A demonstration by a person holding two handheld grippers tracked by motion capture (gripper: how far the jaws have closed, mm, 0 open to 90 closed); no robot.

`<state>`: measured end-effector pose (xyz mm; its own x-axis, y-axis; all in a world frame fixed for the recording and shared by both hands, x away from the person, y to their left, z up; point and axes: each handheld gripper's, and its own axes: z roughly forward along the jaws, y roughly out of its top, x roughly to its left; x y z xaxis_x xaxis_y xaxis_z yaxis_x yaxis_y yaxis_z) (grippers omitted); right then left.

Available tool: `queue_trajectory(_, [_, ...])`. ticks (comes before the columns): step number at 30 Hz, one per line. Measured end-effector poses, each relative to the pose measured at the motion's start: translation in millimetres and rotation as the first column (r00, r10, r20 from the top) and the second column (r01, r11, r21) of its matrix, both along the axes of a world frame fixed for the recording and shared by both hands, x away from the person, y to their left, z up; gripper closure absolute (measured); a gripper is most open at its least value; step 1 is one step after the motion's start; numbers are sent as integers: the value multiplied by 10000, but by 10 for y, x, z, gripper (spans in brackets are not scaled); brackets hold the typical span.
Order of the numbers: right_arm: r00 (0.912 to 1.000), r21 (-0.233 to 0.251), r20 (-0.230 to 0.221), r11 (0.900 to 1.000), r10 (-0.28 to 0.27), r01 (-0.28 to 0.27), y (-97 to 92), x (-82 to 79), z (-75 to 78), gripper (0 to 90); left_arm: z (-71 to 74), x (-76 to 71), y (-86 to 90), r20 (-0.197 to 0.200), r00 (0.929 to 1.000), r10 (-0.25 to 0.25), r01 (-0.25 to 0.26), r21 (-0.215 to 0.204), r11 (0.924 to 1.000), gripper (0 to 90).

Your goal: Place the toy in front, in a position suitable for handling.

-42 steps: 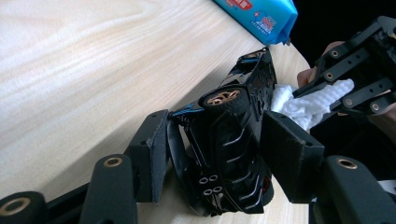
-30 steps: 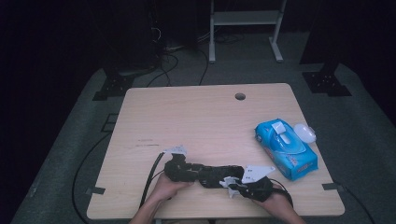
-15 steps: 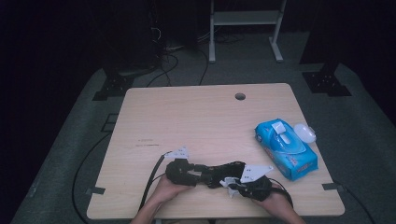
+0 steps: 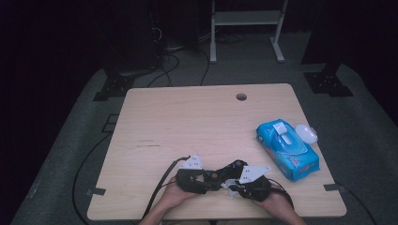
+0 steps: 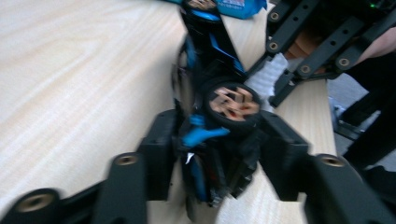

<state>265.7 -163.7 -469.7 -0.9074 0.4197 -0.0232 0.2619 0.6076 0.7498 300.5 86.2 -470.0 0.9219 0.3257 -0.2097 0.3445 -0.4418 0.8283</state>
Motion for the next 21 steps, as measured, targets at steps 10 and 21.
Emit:
queue_trajectory(10, [9996, 1612, 111, 9867, -253, 232, -139, -24, 272, 850, 30, -86, -11, 1335, 9910, -80, 13, 500, 9988, 574])
queue_trajectory(21, [9983, 1624, -2, 9850, -585, 578, 102, 87, 454, 850, -5, -130, -11, 2030, 9788, -282, 191, 468, 9987, 575])
